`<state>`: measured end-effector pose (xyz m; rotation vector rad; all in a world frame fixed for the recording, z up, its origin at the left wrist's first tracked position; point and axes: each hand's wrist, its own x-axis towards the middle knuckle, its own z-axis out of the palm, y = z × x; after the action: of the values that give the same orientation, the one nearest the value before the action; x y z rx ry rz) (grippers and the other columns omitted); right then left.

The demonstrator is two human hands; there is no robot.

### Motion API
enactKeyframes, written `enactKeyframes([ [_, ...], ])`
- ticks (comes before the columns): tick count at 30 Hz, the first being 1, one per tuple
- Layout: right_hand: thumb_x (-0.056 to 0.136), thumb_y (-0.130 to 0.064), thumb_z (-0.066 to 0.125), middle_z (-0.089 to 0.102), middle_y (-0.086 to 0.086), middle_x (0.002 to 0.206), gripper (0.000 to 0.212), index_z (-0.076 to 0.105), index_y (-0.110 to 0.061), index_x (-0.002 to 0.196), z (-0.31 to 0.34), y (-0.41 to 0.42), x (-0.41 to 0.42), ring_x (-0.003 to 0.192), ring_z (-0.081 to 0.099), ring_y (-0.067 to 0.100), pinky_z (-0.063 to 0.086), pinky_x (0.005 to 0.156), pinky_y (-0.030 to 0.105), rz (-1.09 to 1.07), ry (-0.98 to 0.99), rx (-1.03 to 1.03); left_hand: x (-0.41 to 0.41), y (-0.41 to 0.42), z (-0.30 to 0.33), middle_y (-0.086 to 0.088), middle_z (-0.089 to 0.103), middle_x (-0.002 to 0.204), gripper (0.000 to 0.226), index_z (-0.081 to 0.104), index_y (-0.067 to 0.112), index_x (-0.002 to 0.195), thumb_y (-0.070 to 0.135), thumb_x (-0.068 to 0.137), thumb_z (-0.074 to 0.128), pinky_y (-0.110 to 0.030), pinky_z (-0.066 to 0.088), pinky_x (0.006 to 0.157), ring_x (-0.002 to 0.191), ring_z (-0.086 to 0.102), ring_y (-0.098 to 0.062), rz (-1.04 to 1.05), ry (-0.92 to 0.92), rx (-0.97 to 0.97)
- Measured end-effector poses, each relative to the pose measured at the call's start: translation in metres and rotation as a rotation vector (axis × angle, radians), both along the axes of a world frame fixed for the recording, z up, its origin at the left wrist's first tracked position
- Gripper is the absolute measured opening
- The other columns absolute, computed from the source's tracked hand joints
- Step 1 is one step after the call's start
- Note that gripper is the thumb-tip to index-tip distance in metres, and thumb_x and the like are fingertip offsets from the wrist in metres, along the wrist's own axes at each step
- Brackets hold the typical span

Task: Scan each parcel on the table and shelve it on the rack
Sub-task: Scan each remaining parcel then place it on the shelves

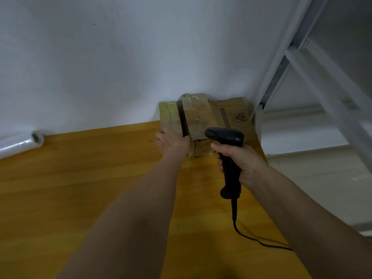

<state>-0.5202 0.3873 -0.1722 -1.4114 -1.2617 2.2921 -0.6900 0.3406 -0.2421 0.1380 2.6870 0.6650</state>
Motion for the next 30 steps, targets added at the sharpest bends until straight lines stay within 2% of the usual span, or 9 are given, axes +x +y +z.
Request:
enactKeyframes([
  [6,0.076,-0.011,0.080,0.062,0.001,0.055,0.013,0.069,-0.008,0.082,-0.010,-0.007,-0.007,0.047,0.056,0.012,0.047,0.048,0.024,-0.046,-0.009,0.013,-0.022,-0.002,-0.018,-0.013,0.046,0.134,0.088,0.040,0.008,0.136,0.044,0.068,0.082,-0.043,0.048,0.097,0.121,0.049,-0.031,0.094,-0.120,0.067],
  [9,0.077,-0.011,0.079,0.062,0.001,0.056,0.014,0.069,-0.007,0.084,-0.011,-0.012,-0.009,0.048,0.056,0.013,0.048,0.049,0.025,-0.050,-0.019,0.022,-0.025,-0.020,-0.023,-0.010,0.056,0.121,0.080,0.051,0.007,0.126,0.044,0.062,0.082,-0.043,0.055,0.088,0.111,0.056,-0.028,0.114,-0.148,0.113],
  [14,0.077,-0.011,0.079,0.065,0.002,0.059,0.014,0.069,-0.007,0.086,-0.010,-0.020,-0.009,0.050,0.058,0.012,0.049,0.051,0.024,-0.027,-0.029,0.030,-0.012,-0.063,-0.023,-0.013,0.047,0.135,0.086,0.036,0.006,0.139,0.026,0.070,0.083,-0.046,0.048,0.100,0.125,0.048,-0.032,0.241,-0.382,0.300],
  [16,0.076,-0.011,0.080,0.068,0.003,0.063,0.014,0.070,-0.007,0.085,-0.010,-0.026,-0.008,0.053,0.060,0.013,0.049,0.053,0.024,0.000,-0.032,0.044,0.001,-0.085,-0.019,-0.012,0.050,0.131,0.071,0.040,0.005,0.135,0.015,0.076,0.077,-0.041,0.047,0.094,0.120,0.051,-0.029,0.262,-0.563,0.396],
  [19,0.075,-0.015,0.081,0.068,0.006,0.075,0.015,0.070,-0.010,0.084,-0.016,-0.039,-0.005,0.067,0.062,0.019,0.050,0.062,0.030,0.041,-0.065,0.083,0.028,-0.125,-0.011,-0.010,0.056,0.116,0.031,0.058,0.008,0.108,0.002,0.078,0.063,-0.038,0.044,0.086,0.103,0.054,-0.026,0.290,-0.891,0.473],
  [23,0.075,-0.022,0.082,0.073,0.004,0.084,0.026,0.070,-0.012,0.096,-0.022,-0.058,0.002,0.082,0.067,0.024,0.049,0.065,0.032,0.119,-0.146,0.072,0.062,-0.169,-0.020,-0.017,0.051,0.125,0.056,0.054,0.004,0.118,-0.010,0.064,0.059,-0.039,0.051,0.081,0.106,0.055,-0.033,0.413,-1.140,0.736],
  [26,0.075,-0.023,0.081,0.077,0.004,0.083,0.024,0.072,-0.014,0.095,-0.017,-0.064,0.008,0.083,0.071,0.025,0.052,0.065,0.035,0.182,-0.105,0.056,0.078,-0.181,-0.017,-0.014,0.051,0.131,0.072,0.044,0.017,0.134,-0.020,0.073,0.054,-0.043,0.049,0.084,0.113,0.053,-0.033,0.296,-1.154,0.805],
  [28,0.075,-0.024,0.081,0.077,0.002,0.085,0.024,0.072,-0.016,0.096,-0.008,-0.065,0.013,0.087,0.071,0.026,0.054,0.073,0.040,0.222,-0.064,0.096,0.082,-0.181,-0.005,-0.012,0.052,0.132,0.081,0.038,0.029,0.134,-0.021,0.074,0.059,-0.046,0.046,0.087,0.115,0.054,-0.034,0.199,-1.123,0.787],
  [30,0.074,-0.025,0.082,0.077,0.002,0.089,0.027,0.072,-0.017,0.098,0.004,-0.065,0.018,0.089,0.071,0.025,0.055,0.081,0.042,0.259,-0.028,0.142,0.084,-0.177,0.013,-0.011,0.056,0.128,0.077,0.044,0.021,0.128,-0.011,0.065,0.075,-0.047,0.047,0.089,0.110,0.057,-0.032,0.159,-1.035,0.716],
])
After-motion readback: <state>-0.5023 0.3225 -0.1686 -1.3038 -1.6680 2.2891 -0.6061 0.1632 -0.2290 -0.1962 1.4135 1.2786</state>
